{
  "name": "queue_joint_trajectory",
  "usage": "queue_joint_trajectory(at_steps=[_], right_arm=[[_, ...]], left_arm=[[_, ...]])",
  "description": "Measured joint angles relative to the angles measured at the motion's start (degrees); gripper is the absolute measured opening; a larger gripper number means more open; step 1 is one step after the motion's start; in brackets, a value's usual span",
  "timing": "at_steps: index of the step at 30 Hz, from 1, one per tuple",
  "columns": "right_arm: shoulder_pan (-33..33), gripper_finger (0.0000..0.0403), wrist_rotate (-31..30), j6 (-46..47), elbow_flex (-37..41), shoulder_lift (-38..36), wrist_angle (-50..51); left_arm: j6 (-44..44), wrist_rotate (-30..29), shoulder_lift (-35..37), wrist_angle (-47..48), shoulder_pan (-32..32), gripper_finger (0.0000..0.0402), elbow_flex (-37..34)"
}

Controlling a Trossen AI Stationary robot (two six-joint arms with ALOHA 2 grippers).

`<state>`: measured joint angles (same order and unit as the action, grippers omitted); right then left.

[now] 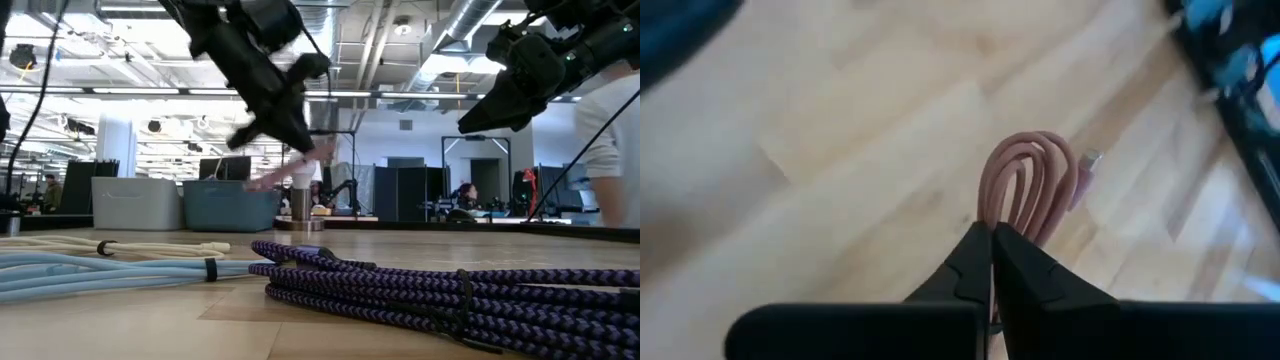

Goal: Pick & Place USB Port
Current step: Put the pink charger cable into the gray bin

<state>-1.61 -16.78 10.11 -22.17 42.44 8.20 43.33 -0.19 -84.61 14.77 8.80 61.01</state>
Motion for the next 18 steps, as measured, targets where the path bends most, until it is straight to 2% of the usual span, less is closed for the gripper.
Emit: queue_joint_trajectory(at_steps=[9,18], right_arm=[[-0.1,0.0118,-0.1,0.0,0.0,0.0,-0.4],[-0.1,0.0118,-0.1,0.0,0.0,0.0,-0.5]], left_arm=[[-7.5,-20.2,14.0,13.5,0.0,0.0004,0.0],[-18.1,-35.2,20.8,15.0,3.8,0.0004,0.0]])
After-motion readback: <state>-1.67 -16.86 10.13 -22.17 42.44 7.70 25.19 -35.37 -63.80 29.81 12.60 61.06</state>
